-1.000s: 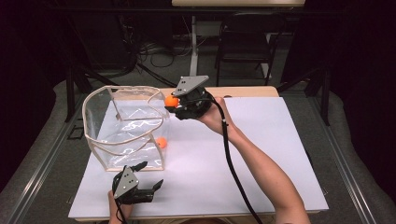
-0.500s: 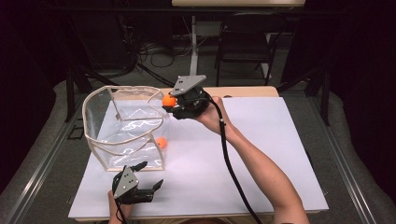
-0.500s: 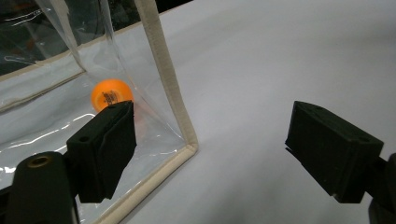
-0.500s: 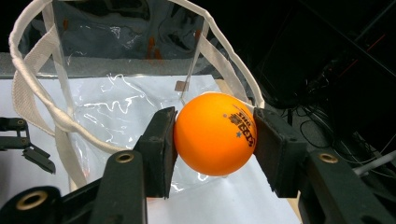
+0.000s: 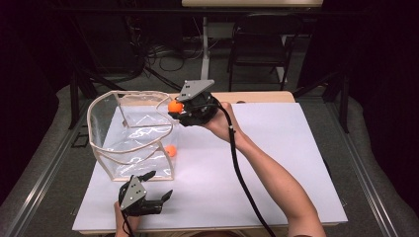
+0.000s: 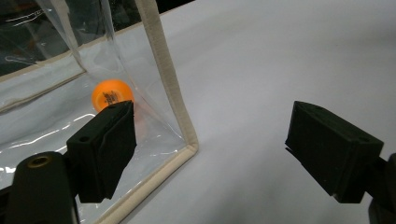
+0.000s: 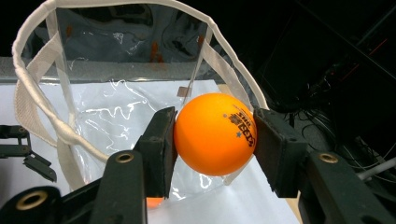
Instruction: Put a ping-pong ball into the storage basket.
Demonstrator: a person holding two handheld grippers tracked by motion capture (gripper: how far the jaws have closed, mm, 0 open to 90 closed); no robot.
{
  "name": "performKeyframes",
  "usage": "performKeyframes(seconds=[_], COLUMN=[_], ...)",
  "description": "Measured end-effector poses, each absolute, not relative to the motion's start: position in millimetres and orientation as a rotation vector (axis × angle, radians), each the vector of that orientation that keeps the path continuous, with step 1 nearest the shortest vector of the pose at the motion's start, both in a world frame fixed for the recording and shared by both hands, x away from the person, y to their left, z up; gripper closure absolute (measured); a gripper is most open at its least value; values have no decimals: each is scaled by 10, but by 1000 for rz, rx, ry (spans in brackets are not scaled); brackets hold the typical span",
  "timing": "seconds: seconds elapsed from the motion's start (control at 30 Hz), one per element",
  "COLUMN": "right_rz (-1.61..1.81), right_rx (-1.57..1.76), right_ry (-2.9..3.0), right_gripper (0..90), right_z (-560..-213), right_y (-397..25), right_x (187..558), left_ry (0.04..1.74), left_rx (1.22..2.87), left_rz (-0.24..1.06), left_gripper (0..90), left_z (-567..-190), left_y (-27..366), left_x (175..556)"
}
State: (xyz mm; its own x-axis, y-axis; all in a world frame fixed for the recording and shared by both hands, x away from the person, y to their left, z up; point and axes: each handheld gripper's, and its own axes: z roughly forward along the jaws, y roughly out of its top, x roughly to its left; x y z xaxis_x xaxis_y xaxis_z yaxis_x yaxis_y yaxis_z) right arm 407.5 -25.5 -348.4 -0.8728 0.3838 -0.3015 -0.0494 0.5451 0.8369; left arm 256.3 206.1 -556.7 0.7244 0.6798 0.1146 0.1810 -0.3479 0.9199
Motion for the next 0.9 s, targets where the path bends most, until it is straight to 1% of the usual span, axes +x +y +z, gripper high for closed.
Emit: performKeyframes(seconds=[0.9], right_rz=[1326], right_rx=[265], right_ry=[2319], right_gripper=[509], right_z=[-3490], right_y=[-100], right_x=[4053], left_ry=[663], left_rx=[1897], left_rz=[603], left_gripper=[159], left_z=[-5567], left_y=[2059], left_x=[2565])
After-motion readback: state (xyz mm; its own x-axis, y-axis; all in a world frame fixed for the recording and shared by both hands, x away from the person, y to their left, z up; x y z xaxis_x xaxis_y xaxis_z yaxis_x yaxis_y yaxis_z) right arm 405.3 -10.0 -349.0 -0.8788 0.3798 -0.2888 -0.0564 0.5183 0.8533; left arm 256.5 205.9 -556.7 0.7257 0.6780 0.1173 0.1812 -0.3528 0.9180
